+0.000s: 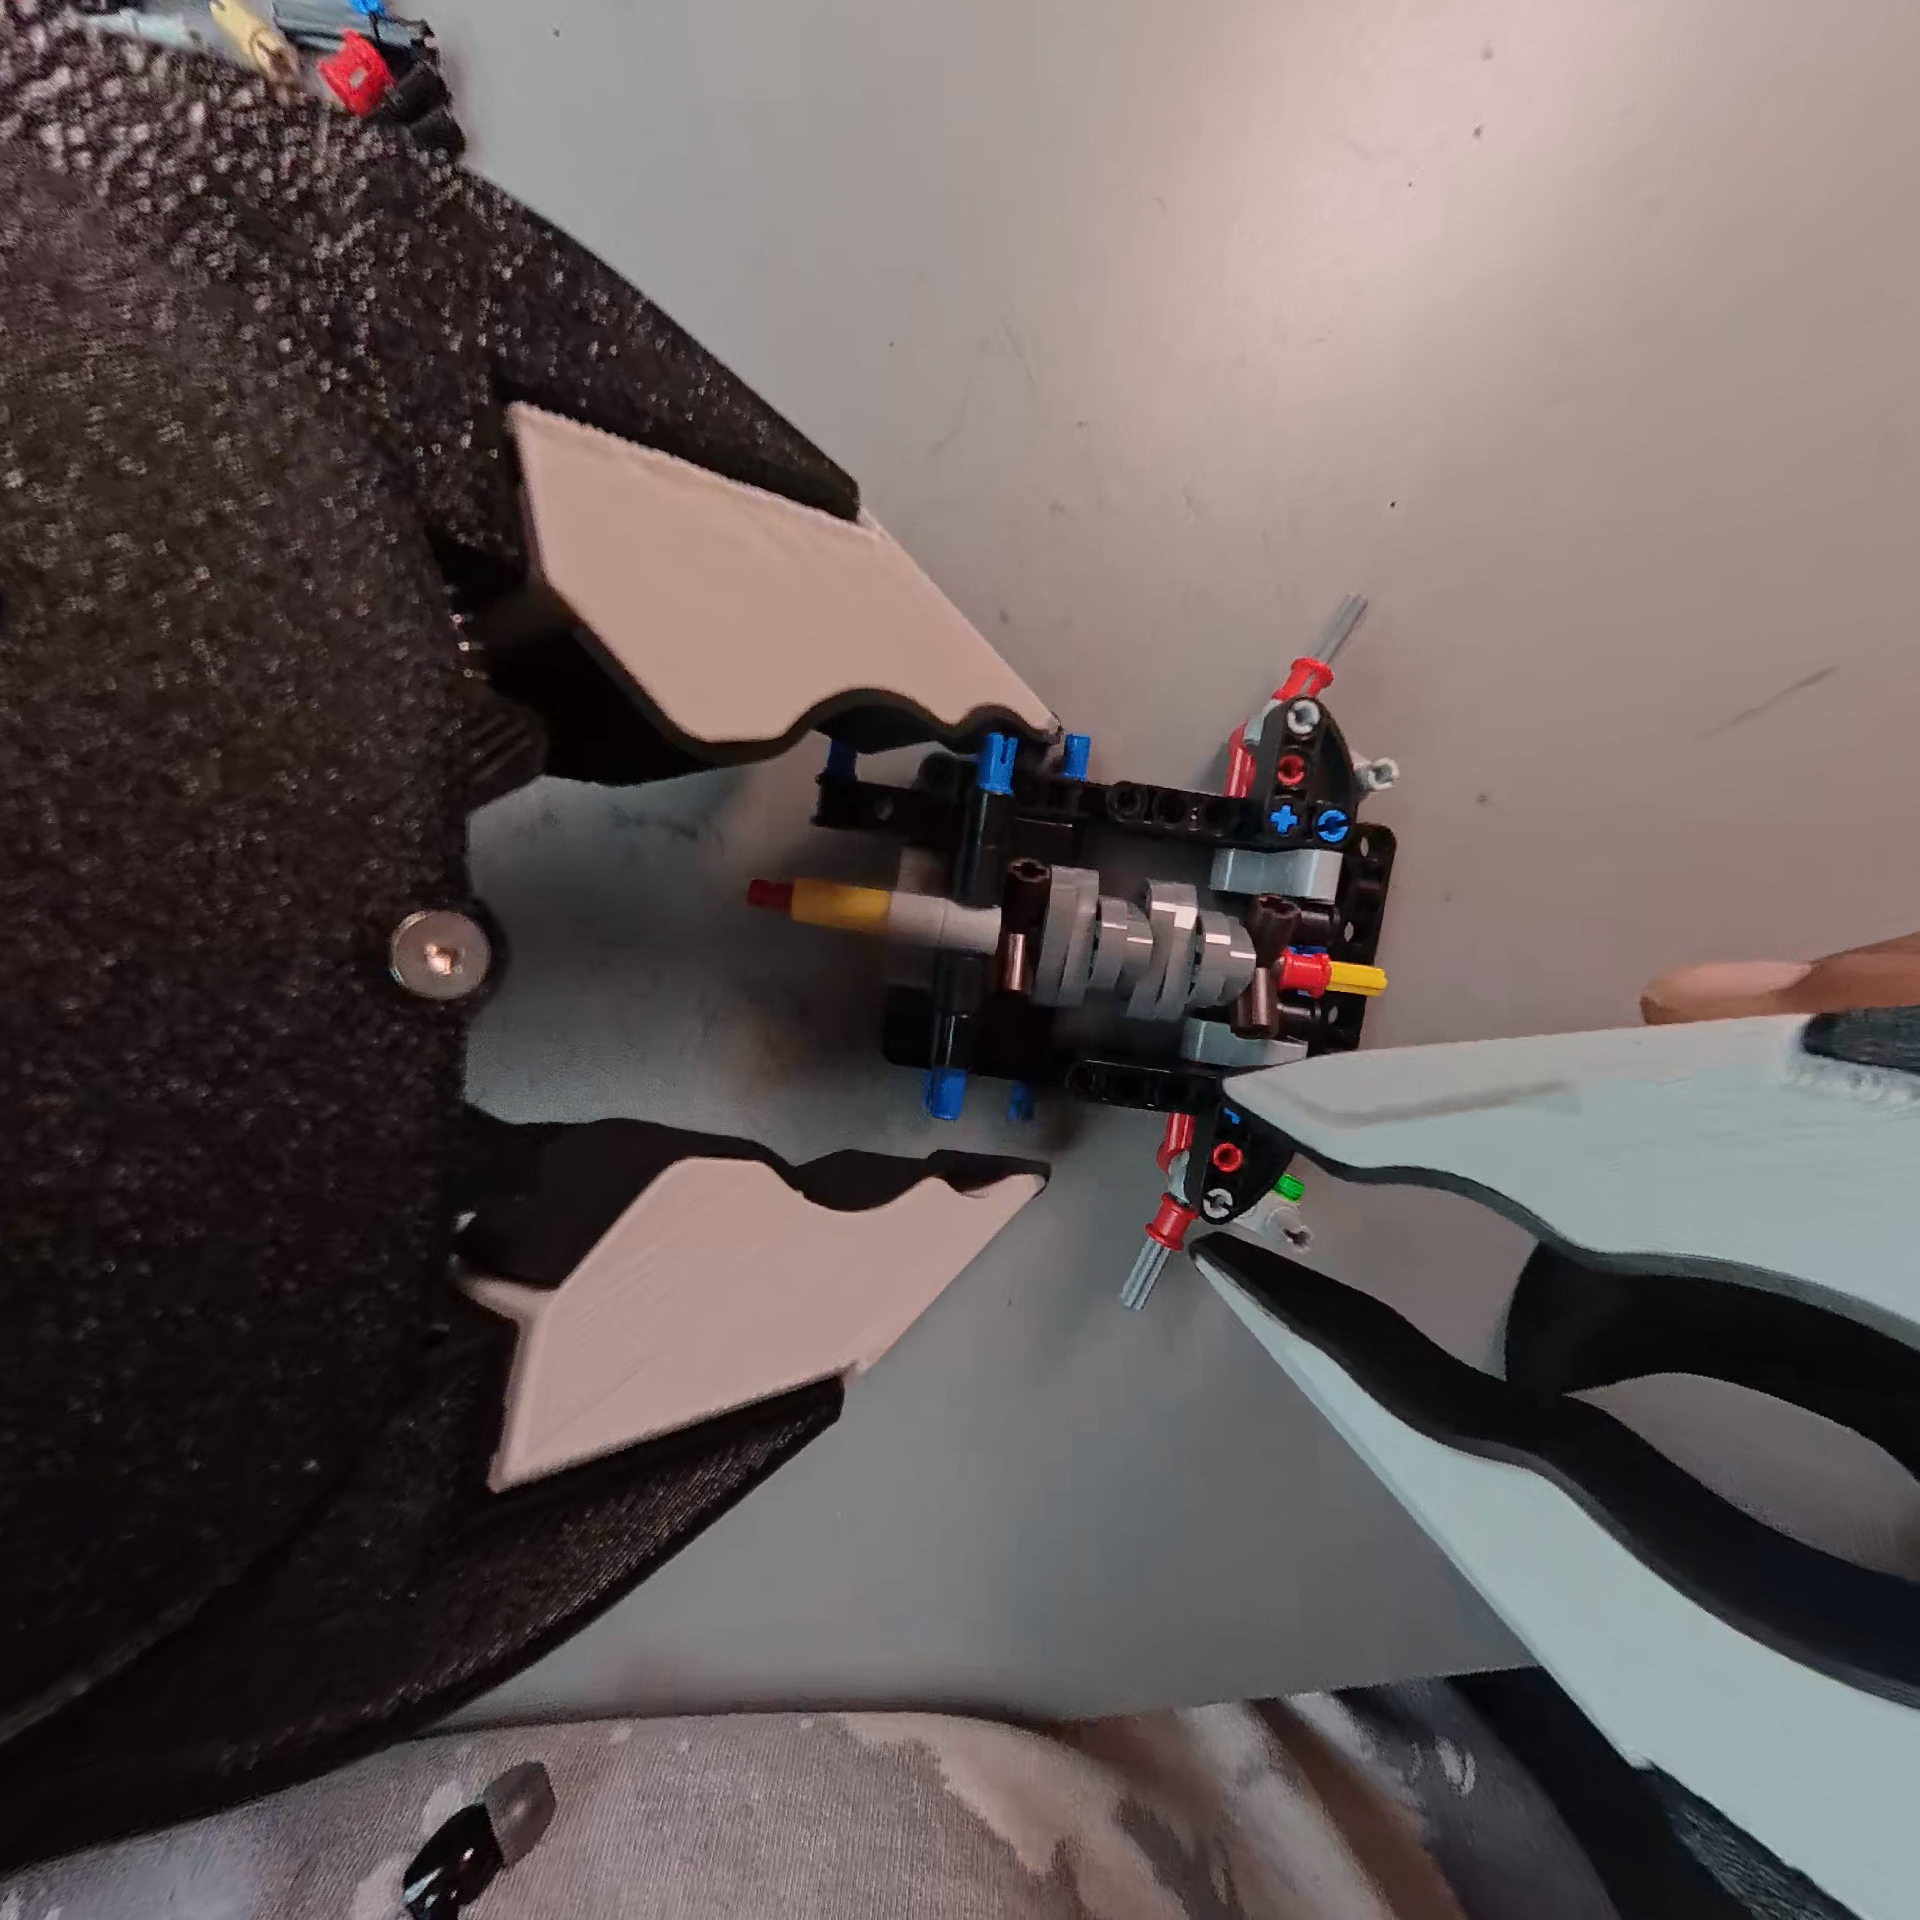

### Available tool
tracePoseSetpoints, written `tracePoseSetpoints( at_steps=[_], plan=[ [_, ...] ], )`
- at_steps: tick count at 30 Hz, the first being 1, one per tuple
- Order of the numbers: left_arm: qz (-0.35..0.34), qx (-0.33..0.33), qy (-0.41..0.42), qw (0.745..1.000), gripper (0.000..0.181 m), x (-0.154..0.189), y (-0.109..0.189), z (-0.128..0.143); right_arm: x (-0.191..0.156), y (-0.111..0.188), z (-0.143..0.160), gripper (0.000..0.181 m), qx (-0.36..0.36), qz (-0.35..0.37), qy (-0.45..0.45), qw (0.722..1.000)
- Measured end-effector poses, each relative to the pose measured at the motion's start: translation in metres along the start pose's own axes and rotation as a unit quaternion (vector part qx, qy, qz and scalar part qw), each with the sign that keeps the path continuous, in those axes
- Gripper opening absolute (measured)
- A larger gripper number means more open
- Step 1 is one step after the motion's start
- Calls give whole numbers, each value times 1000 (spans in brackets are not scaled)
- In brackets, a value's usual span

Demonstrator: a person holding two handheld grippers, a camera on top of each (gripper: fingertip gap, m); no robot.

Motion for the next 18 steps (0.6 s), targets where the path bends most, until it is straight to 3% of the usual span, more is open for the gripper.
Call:
tracePoseSetpoints(
  at_steps=[4, 9, 18],
  plan=[
    [1, 21, -2, 1000, 84, -1, 1, 0, 5, -9, 0, 18, -30, 7, -33, 999],
    [-11, 21, -16, 1000, 73, -5, -3, 1, 7, -19, 0, 10, -78, 20, -23, 996],
    [-4, 53, -21, 998, 73, -7, -3, 5, 9, -24, -2, 9, -127, 17, 24, 991]
  ],
)
Point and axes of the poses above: each gripper's, where its closed fingertips meet, y back along the fingers, z out of its underside, x = y × z across the jaws, the point moved 6 cm from there along y, back along the fingers, and after that the axes turned 2 degrees about y, right-handed, at the moved point
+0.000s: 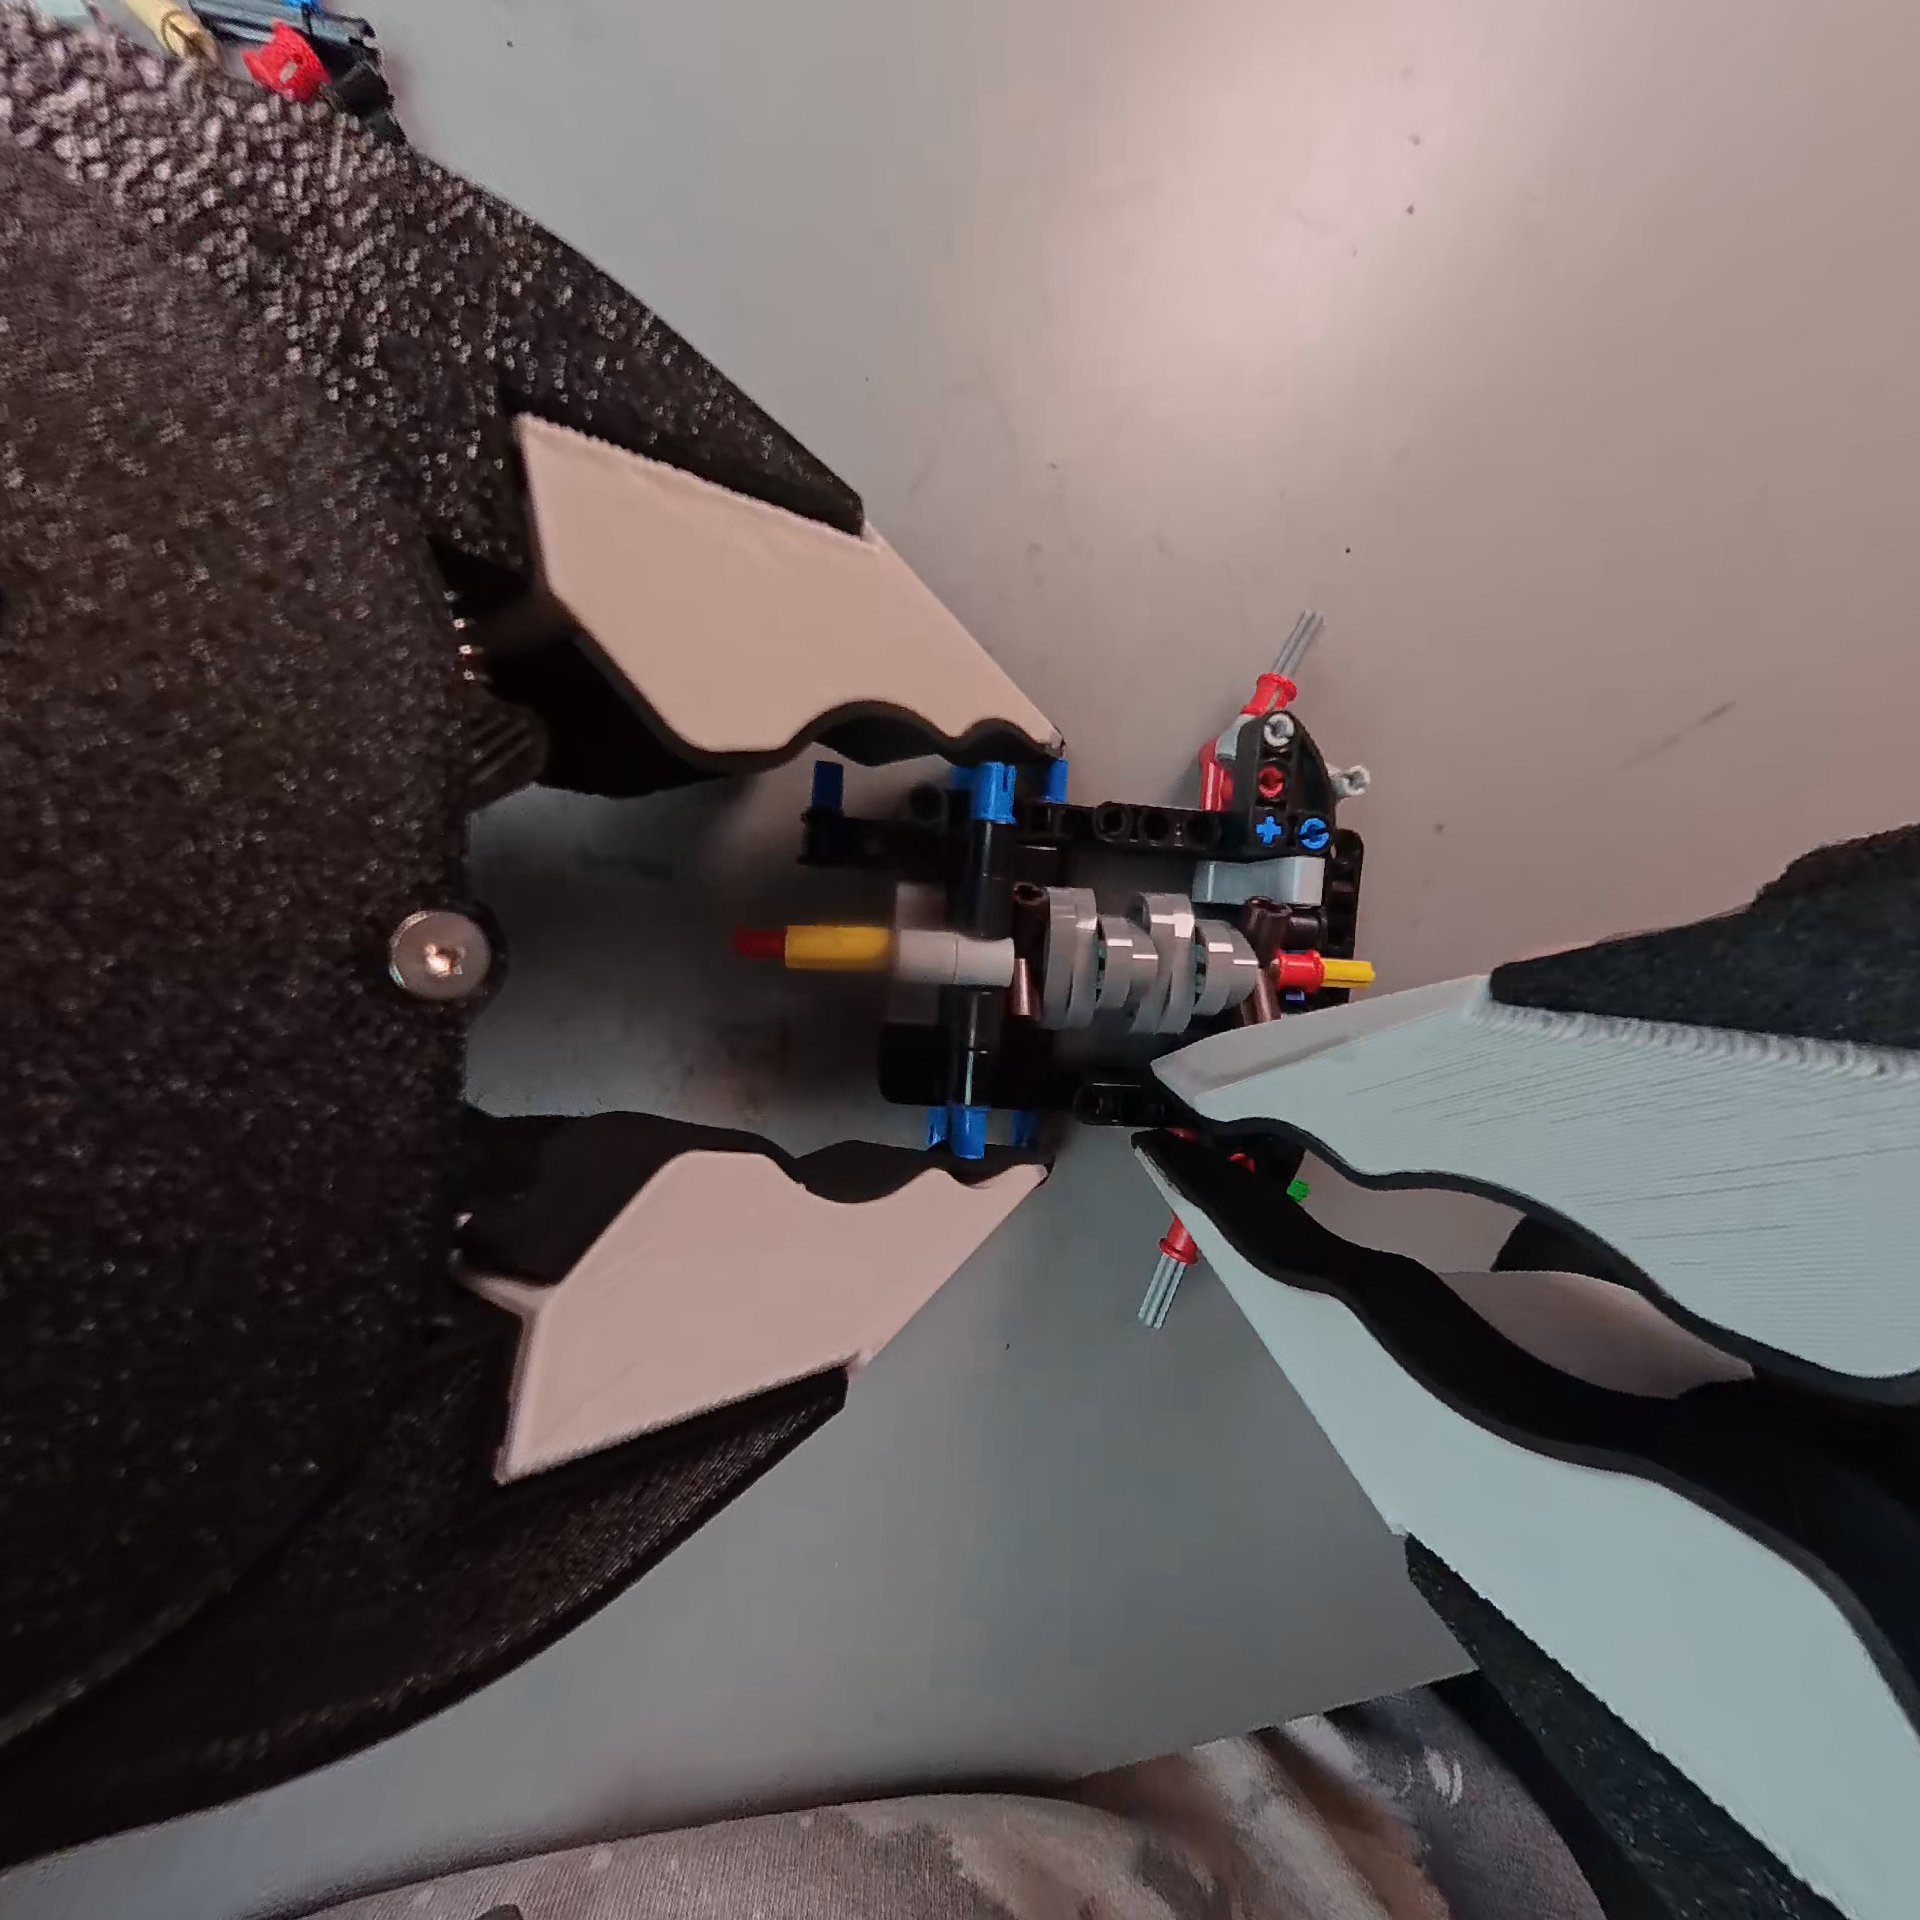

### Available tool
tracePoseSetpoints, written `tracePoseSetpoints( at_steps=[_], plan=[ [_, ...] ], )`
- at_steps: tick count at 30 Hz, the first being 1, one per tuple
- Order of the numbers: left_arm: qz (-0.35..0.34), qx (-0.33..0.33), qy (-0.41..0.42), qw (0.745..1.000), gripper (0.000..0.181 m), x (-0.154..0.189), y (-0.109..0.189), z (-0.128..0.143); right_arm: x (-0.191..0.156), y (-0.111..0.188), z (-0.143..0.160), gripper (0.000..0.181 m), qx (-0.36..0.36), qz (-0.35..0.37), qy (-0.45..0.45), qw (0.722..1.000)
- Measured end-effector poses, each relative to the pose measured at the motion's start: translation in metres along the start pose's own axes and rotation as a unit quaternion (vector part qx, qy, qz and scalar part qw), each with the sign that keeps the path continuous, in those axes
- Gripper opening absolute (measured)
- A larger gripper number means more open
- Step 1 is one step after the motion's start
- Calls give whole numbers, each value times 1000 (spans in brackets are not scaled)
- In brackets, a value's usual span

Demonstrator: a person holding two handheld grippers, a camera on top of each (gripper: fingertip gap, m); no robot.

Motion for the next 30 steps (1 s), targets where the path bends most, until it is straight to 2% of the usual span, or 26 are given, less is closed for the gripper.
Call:
tracePoseSetpoints(
  at_steps=[12, 15, 26, 27, 28, 29, 30],
  plan=[
    [1, 16, 2, 1000, 72, -1, 0, 3, 4, -3, 4, 5, 57, 2, -2, 998],
    [-5, 15, 0, 1000, 72, 1, -1, 3, 6, 2, 8, 4, 89, -14, -32, 995],
    [11, 3, -6, 1000, 67, 6, -2, 0, 0, 13, 7, 3, 123, -24, -21, 992],
    [2, -1, -14, 1000, 67, 6, -3, 0, 3, 29, -5, 0, 200, -32, -44, 978],
    [-4, -9, -32, 999, 66, 7, -4, 0, 11, 48, -16, 0, 233, -24, -58, 970],
    [0, -13, -40, 999, 67, 8, -4, 0, 18, 59, -19, 0, 234, 28, -19, 972],
    [1, -10, -35, 999, 67, 8, -4, 0, 18, 57, -16, 0, 213, 37, -7, 976]
  ],
)
Point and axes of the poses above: each gripper's, where its closed fingertips meet, y back along the fingers, z out of its underside, x = y × z across the jaws, the point moved 6 cm from there along y, back along the fingers, and after that the axes turned 2 degrees about y, right-handed, at the moved point
